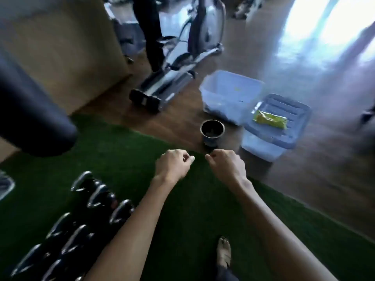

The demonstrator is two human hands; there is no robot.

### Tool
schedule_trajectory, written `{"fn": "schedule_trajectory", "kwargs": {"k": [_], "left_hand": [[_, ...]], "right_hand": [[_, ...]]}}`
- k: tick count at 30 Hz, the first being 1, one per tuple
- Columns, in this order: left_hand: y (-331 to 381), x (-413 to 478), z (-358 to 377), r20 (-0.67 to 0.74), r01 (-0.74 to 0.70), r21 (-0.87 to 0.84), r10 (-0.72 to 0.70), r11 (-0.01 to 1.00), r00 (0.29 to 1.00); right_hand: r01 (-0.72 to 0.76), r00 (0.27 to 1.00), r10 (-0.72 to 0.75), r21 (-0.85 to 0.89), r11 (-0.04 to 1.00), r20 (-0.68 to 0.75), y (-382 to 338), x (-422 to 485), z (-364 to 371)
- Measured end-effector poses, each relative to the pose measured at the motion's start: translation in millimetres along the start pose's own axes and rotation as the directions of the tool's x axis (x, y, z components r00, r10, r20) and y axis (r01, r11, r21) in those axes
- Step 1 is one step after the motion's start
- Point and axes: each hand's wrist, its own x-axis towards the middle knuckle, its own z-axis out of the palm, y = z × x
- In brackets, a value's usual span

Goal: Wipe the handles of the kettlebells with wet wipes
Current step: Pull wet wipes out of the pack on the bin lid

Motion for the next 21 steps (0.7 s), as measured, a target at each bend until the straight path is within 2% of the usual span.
{"fn": "schedule_trajectory", "kwargs": {"k": [6, 16, 21], "left_hand": [[120, 123, 87, 0.184, -0.082, 0.008, 0.079, 0.997, 0.98], [258, 331, 177, 0.227, -0.231, 0.039, 0.216, 0.972, 0.95], [312, 460, 229, 0.266, -0.272, 0.016, 0.258, 0.962, 0.929]], "right_hand": [[-0.19, 0.979, 0.191, 0.033, 0.981, -0.069, 129, 105, -17], [-0.37, 0.929, 0.37, 0.024, 0.929, -0.001, 267, 282, -45], [-0.423, 0.906, 0.423, 0.004, 0.906, 0.0, 333, 402, -43]]}}
